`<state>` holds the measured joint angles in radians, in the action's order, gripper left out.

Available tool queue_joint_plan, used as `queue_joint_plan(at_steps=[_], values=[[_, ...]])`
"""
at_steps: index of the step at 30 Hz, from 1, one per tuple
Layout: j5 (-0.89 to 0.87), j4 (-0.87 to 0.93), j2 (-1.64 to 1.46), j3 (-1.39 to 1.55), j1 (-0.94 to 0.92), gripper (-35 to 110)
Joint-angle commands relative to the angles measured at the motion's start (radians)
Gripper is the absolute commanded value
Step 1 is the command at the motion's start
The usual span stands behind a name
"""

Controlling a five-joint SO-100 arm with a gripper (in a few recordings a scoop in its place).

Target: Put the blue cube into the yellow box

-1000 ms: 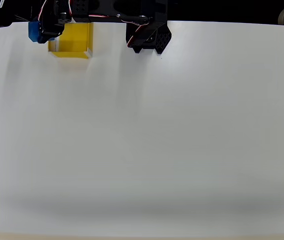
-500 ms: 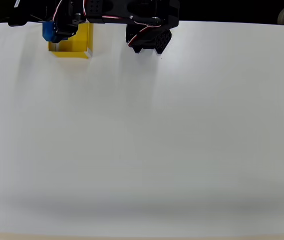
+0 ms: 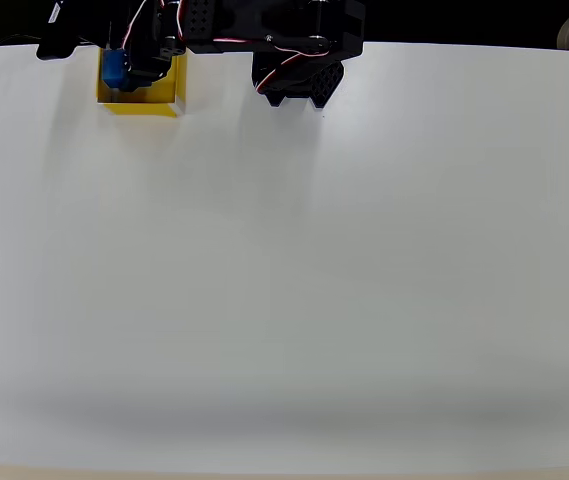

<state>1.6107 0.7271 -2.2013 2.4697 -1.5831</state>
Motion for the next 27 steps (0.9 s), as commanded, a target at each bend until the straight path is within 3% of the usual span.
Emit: queue_joint_plan(at_steps=[1, 8, 16, 22, 27], values=[[0.012, -0.066, -0.084, 0.011, -0.037, 9], [0.008, -0.127, -0.092, 0.098, -0.043, 12], [0.015, -0.327, -0.137, 0.281, -0.06, 27], [0.083, -0.196, -0.181, 0.206, -0.061, 39], [0.117, 0.051, -0.219, 0.008, -0.063, 42]])
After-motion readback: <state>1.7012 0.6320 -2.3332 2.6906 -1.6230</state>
